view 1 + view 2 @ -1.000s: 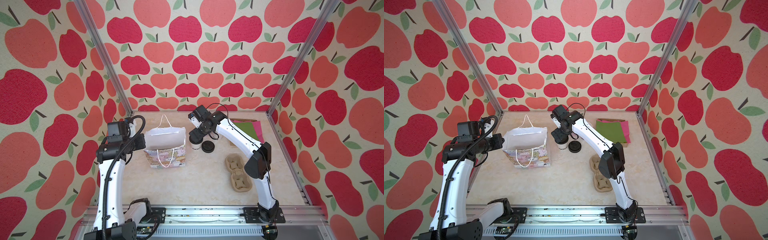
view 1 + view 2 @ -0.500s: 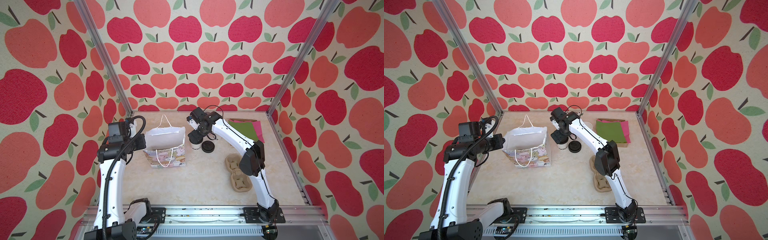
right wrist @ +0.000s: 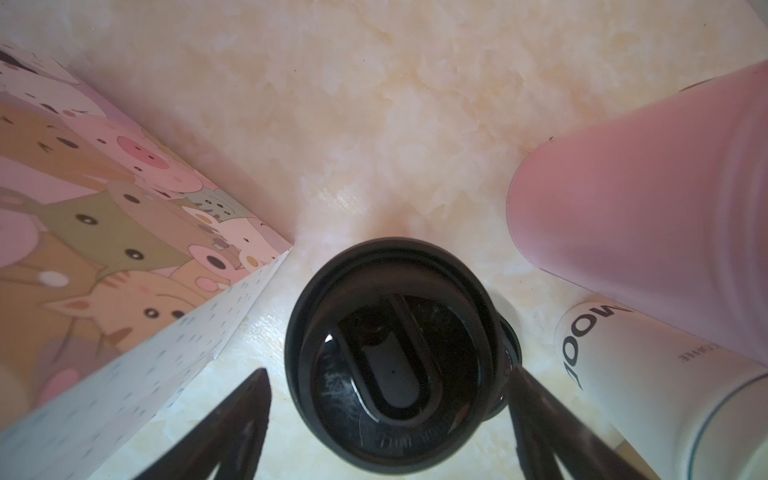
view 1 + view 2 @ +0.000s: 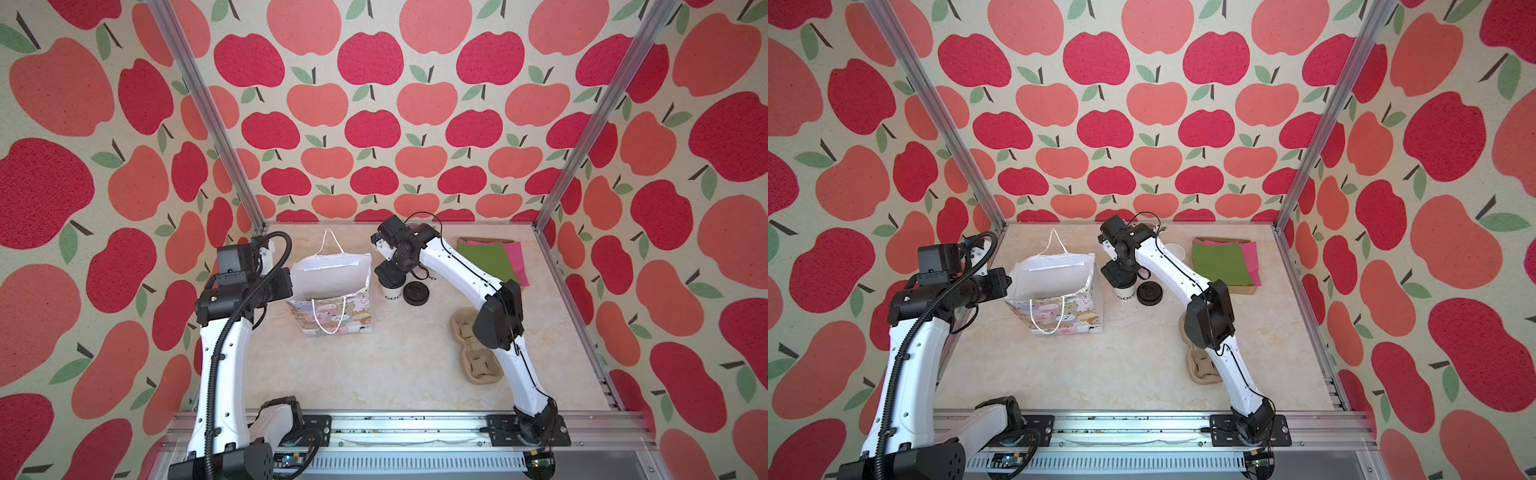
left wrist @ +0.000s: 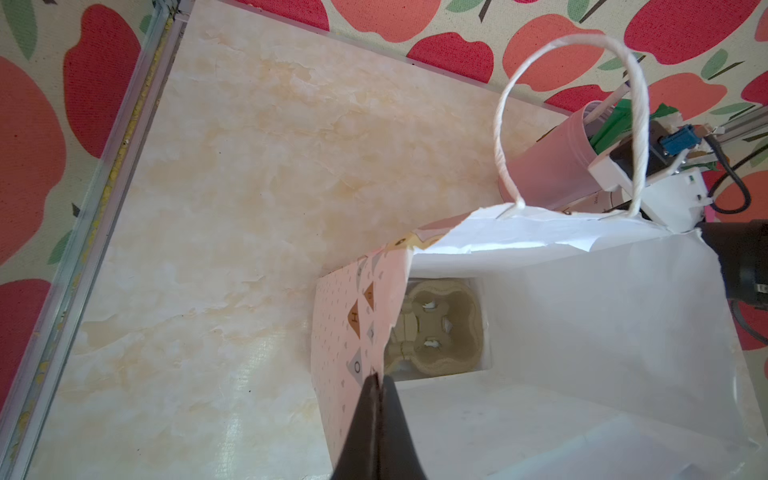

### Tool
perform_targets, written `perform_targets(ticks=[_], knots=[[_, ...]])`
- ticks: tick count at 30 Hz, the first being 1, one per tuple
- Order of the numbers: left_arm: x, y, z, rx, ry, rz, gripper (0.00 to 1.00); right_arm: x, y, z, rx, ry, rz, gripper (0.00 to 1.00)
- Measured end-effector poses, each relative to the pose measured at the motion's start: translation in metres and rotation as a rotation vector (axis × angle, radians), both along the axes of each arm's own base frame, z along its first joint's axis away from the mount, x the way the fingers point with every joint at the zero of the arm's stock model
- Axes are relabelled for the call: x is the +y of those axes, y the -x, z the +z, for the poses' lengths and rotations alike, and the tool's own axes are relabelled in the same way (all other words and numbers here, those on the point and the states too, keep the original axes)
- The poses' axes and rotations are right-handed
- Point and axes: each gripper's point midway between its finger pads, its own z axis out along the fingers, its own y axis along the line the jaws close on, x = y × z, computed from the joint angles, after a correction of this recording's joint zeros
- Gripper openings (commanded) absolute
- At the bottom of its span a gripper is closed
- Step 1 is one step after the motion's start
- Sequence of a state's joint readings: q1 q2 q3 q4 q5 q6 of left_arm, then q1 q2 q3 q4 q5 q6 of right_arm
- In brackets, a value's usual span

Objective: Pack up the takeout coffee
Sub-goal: 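Close the right gripper on the black lid's rim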

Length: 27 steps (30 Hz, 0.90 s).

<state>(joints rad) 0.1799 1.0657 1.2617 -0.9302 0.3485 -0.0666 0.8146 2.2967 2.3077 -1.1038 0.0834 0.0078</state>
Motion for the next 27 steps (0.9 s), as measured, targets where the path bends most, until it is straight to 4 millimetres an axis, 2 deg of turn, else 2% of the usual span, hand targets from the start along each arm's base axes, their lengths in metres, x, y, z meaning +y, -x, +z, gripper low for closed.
perform_targets(ticks=[7, 27], knots=[[-0.0012, 0.0001, -0.0025, 0.005, 0.009, -0.002, 0.0, -0.0007, 0.0002, -0.0115, 0.028, 0.01, 0.0, 0.84], [-0.001, -0.0031, -0.003, -0.007, 0.009, -0.003, 0.0, 0.0021, -0.0047, -0.0114, 0.028, 0.002, -0.003, 0.78]])
